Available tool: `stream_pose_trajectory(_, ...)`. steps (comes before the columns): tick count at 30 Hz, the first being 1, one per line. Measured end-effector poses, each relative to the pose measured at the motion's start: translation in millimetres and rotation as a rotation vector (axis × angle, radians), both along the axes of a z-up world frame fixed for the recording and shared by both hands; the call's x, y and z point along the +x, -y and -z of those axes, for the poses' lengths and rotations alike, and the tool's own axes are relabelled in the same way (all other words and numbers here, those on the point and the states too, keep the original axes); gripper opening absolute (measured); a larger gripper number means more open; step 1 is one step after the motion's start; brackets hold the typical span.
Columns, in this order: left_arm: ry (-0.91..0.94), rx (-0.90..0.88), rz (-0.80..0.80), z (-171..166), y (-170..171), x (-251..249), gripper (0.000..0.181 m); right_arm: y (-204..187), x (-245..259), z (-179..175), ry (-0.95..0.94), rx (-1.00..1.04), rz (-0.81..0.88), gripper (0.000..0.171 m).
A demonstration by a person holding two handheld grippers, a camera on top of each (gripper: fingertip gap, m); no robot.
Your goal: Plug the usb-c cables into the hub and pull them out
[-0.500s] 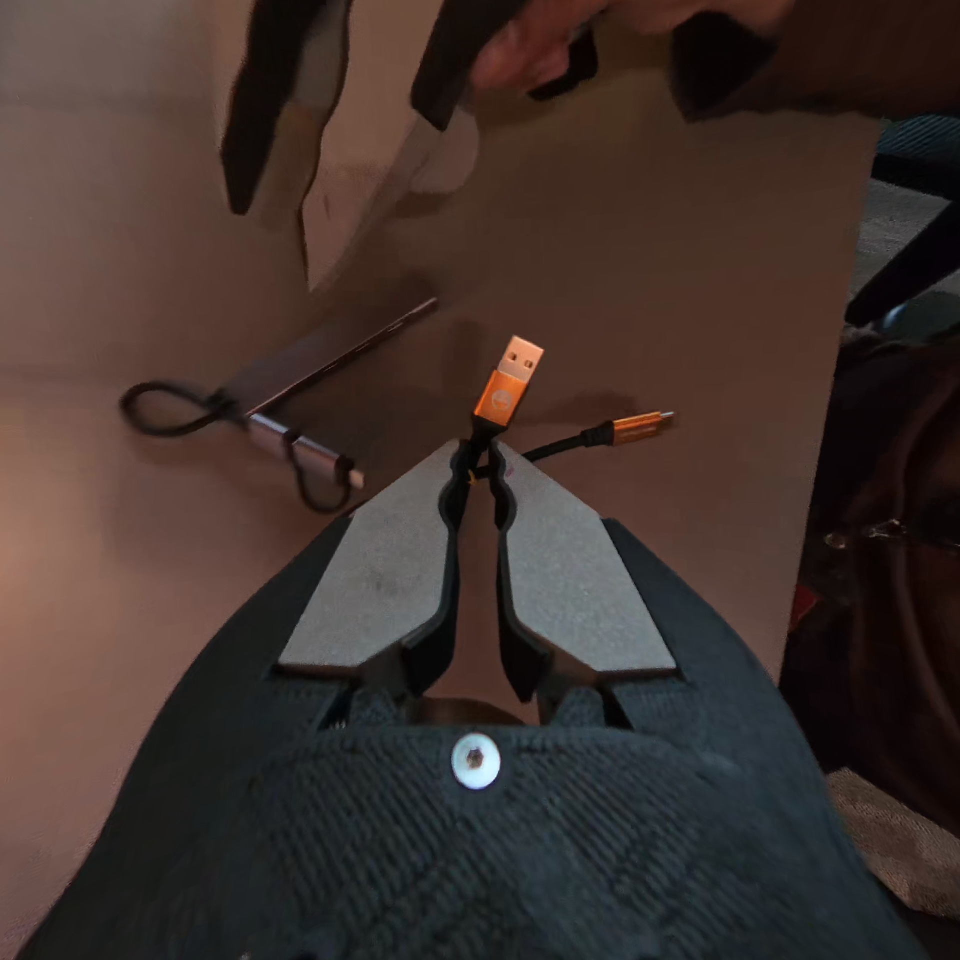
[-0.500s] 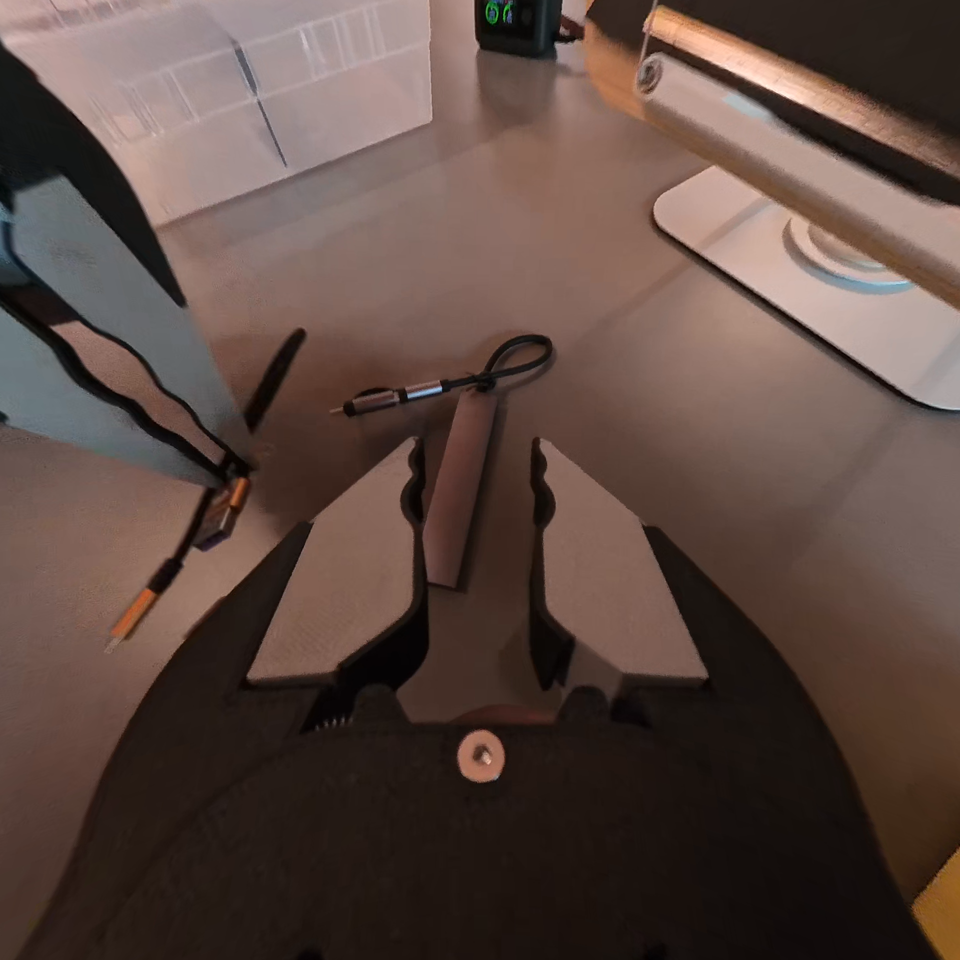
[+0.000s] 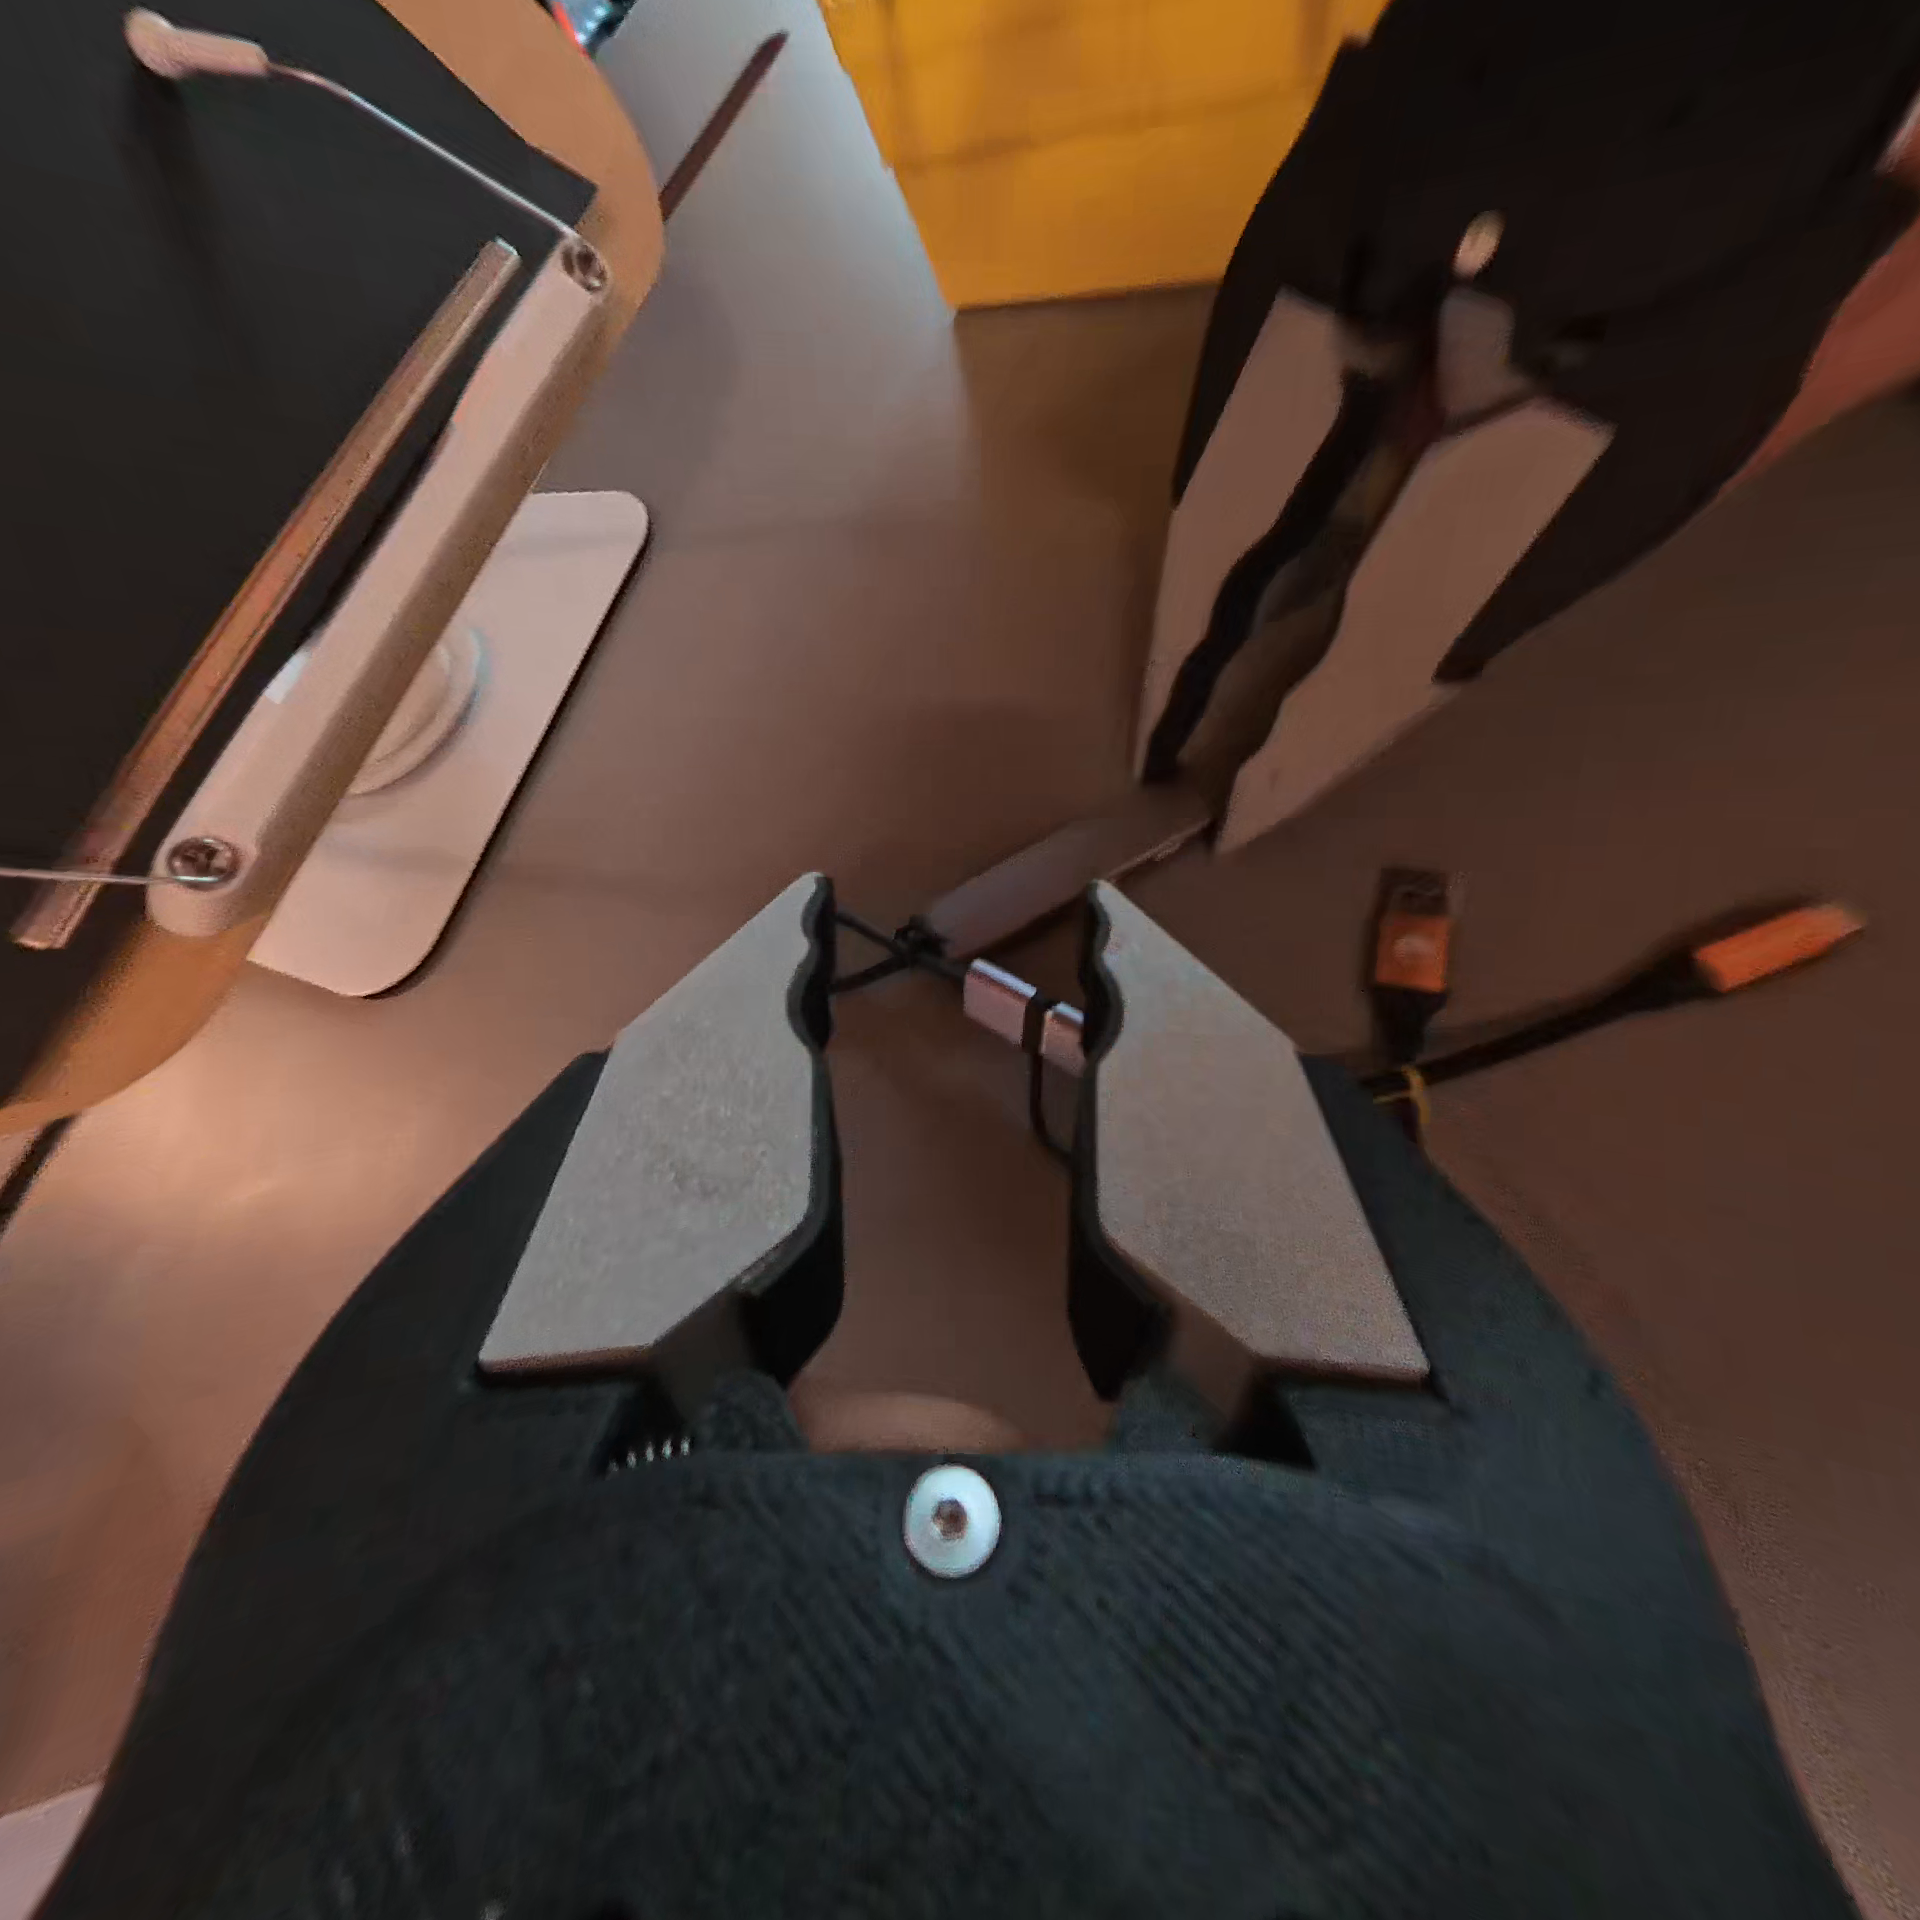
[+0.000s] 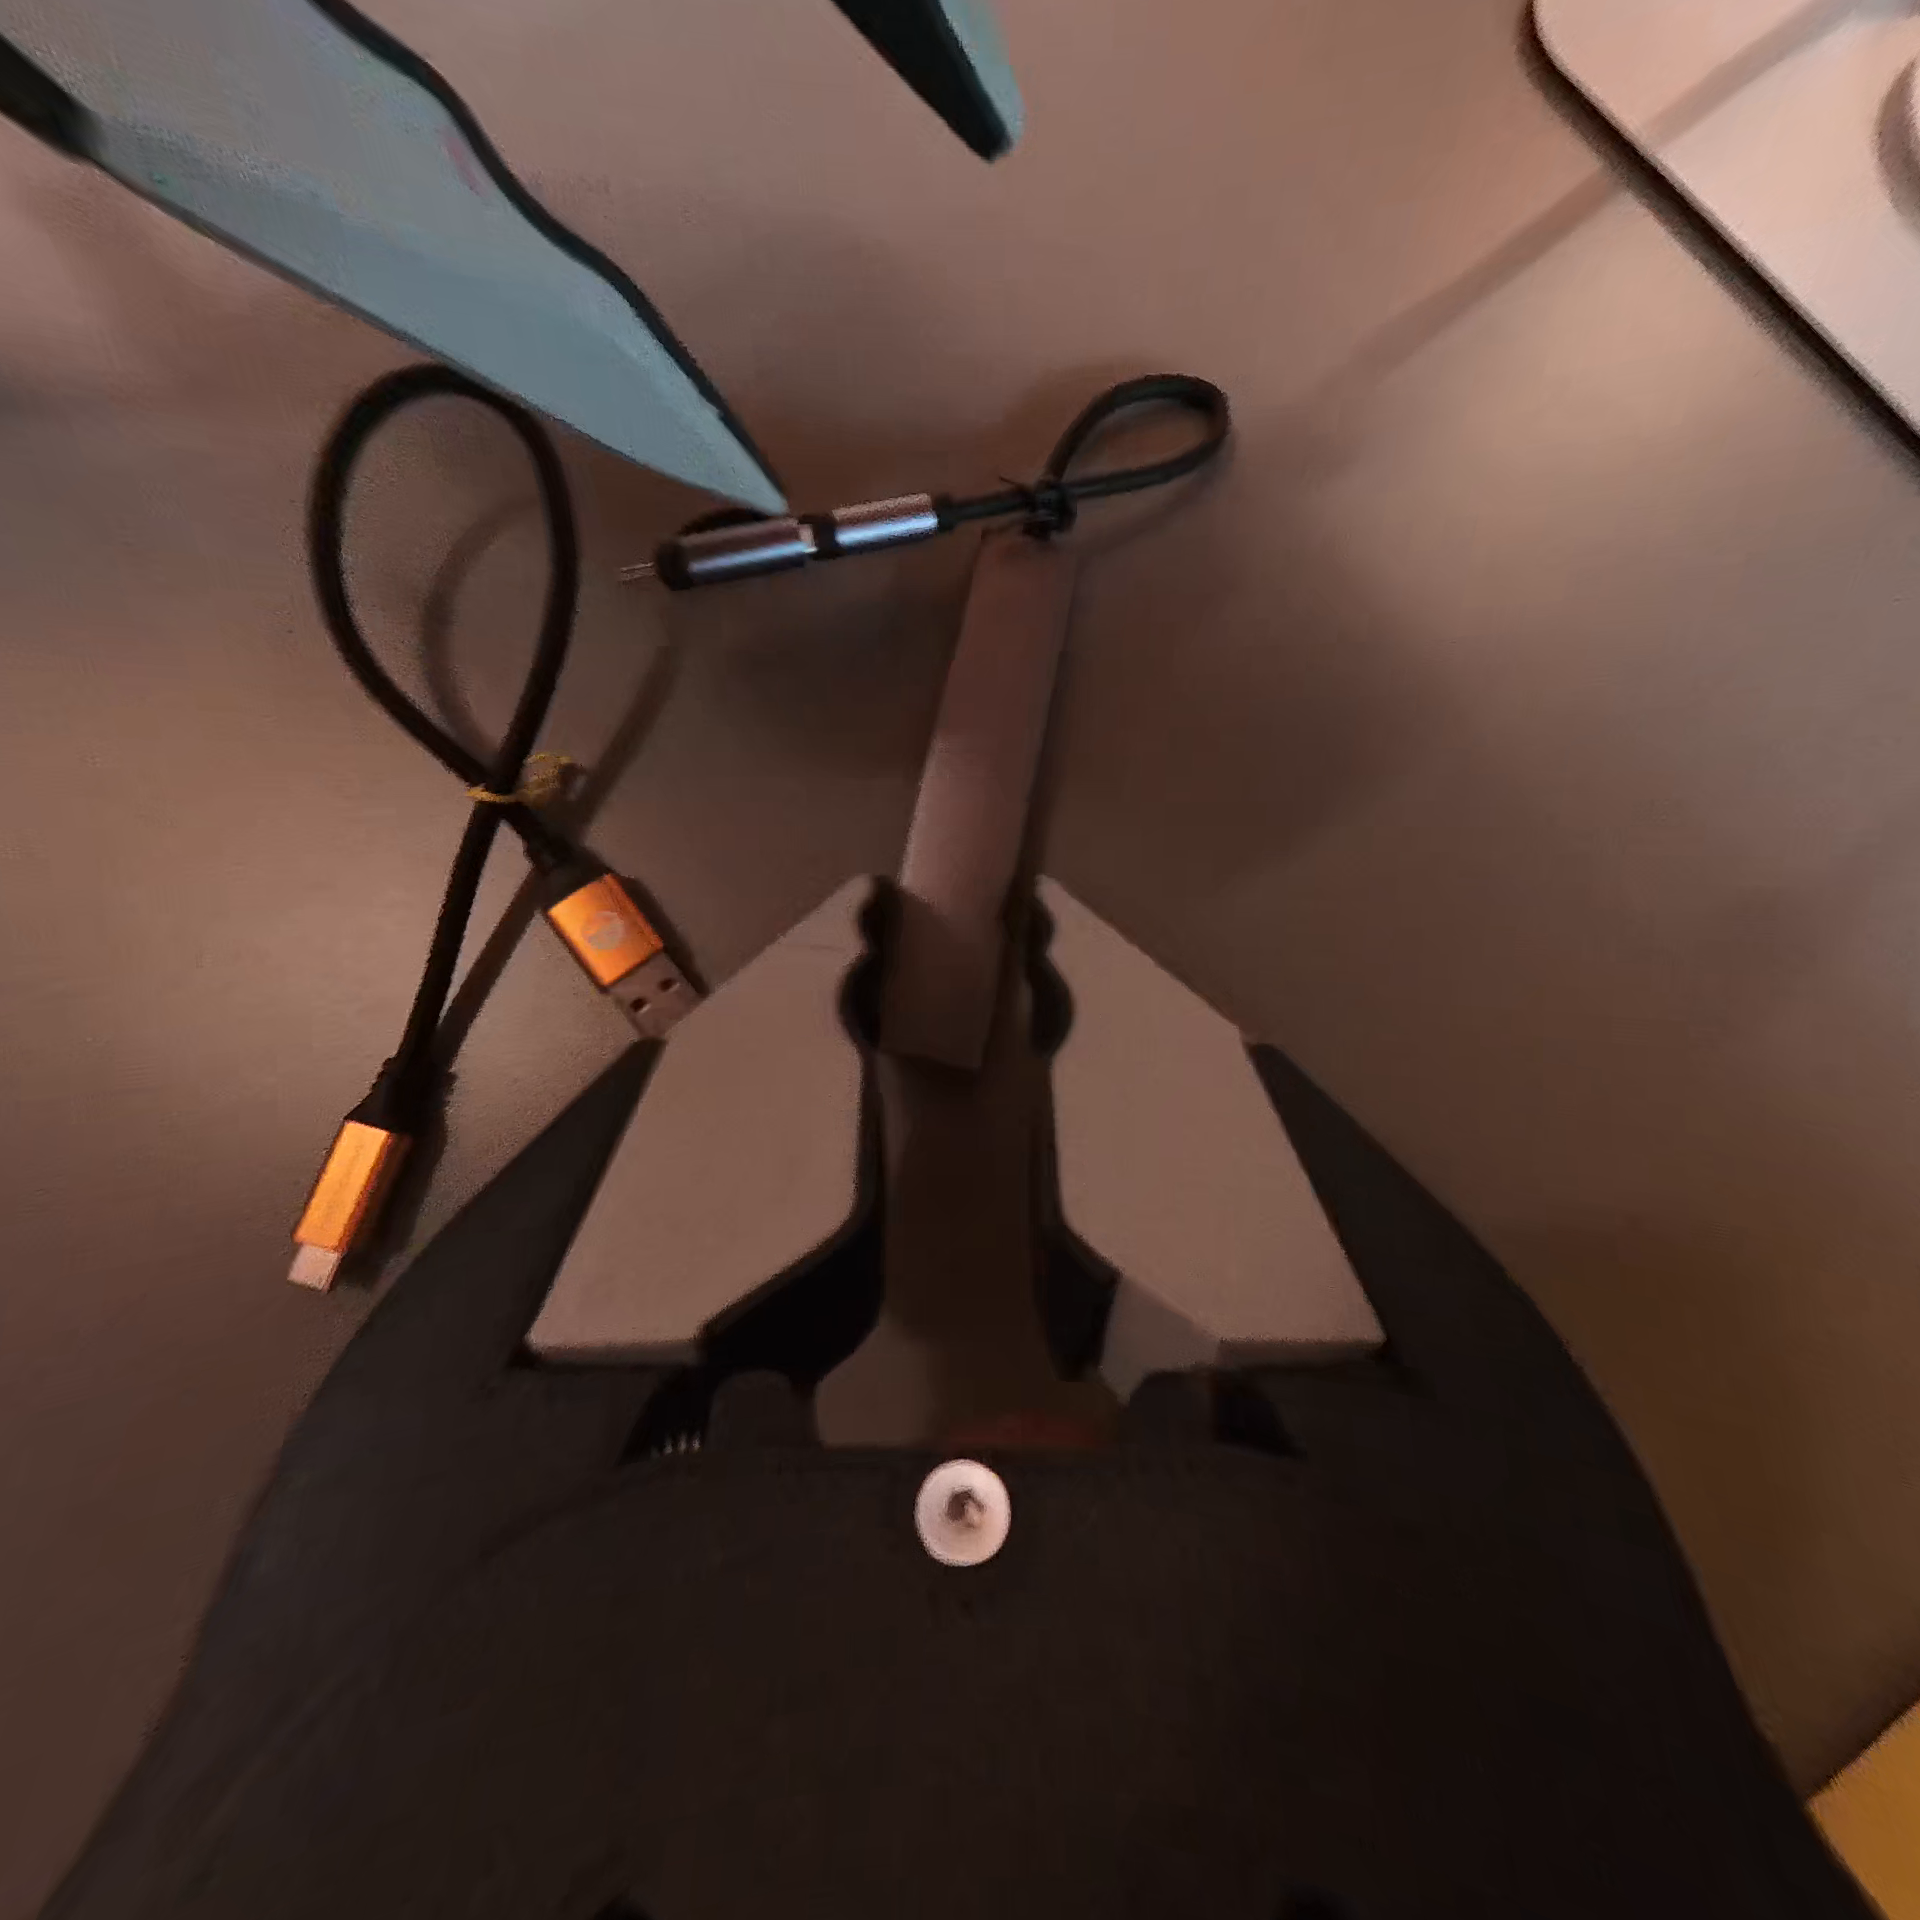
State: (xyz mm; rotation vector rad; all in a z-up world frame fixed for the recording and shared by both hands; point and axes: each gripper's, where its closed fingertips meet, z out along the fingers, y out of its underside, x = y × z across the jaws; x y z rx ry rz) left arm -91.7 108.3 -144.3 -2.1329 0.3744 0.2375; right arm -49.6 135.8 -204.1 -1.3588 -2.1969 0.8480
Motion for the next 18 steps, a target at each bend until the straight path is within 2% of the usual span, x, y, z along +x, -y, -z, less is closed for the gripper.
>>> stream_pose_trajectory(1,-0.045,-0.001,-0.002,5.1,1.3,-0.7,0.044,0.0,-0.2,0.1,0.001,0.01,0.001,0.021)
stream_pose_trajectory(4,-0.185,-0.001,0.025,17.2,4.4,2.6,0.043,0.3,-3.1,-3.0,-0.017,0.031,0.002,0.02)
stream_pose_trajectory(7,-0.34,0.041,0.068,19.4,-0.4,9.1,0.041,6.8,-4.9,-14.6,-0.042,-0.082,-0.001,0.02)
stream_pose_trajectory(10,-0.363,0.033,0.127,26.3,-2.9,23.1,0.04,6.2,-4.6,-24.8,-0.064,-0.174,-0.002,0.019)
stream_pose_trajectory(15,-0.442,0.039,0.125,30.1,-7.3,22.8,0.046,8.9,-0.9,-33.3,-0.046,-0.348,-0.016,0.02)
stream_pose_trajectory(18,-0.579,0.011,0.11,34.9,-9.0,15.1,0.049,12.4,0.9,-35.7,-0.02,-0.441,-0.032,0.02)
